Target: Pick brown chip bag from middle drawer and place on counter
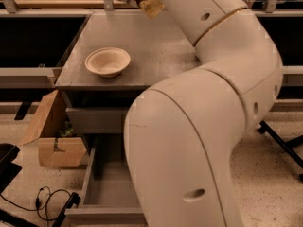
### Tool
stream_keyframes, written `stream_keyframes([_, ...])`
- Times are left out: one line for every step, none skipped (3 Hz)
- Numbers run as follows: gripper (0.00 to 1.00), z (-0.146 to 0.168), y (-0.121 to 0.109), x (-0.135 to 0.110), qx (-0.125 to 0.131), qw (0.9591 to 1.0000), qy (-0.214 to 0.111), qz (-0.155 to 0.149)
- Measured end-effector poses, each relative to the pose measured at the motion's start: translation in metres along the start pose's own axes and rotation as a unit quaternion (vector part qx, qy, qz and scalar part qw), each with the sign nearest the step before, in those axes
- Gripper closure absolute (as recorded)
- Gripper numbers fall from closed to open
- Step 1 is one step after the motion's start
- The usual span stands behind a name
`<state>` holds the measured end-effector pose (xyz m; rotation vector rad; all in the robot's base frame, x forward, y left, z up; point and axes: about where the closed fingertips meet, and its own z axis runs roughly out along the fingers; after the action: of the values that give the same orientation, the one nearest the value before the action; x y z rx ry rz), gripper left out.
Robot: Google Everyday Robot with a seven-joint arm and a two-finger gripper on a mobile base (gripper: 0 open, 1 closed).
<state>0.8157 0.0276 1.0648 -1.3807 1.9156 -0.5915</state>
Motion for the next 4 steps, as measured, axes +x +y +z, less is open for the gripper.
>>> stream_keyframes([1.00,0.012,-0.046,-0.012,0.055,0.9958,-0.064,0.035])
stream_keyframes([1.00,0.075,-0.068,-0.003,0.085,0.9852,-0.126,0.080])
stream_keyframes([1.00,0.104,-0.061,0.005,0.077,0.9832,-0.134,0.096])
stream_keyframes([0.82,0.107,-0.059,0.006,0.076,0.9833,-0.134,0.097])
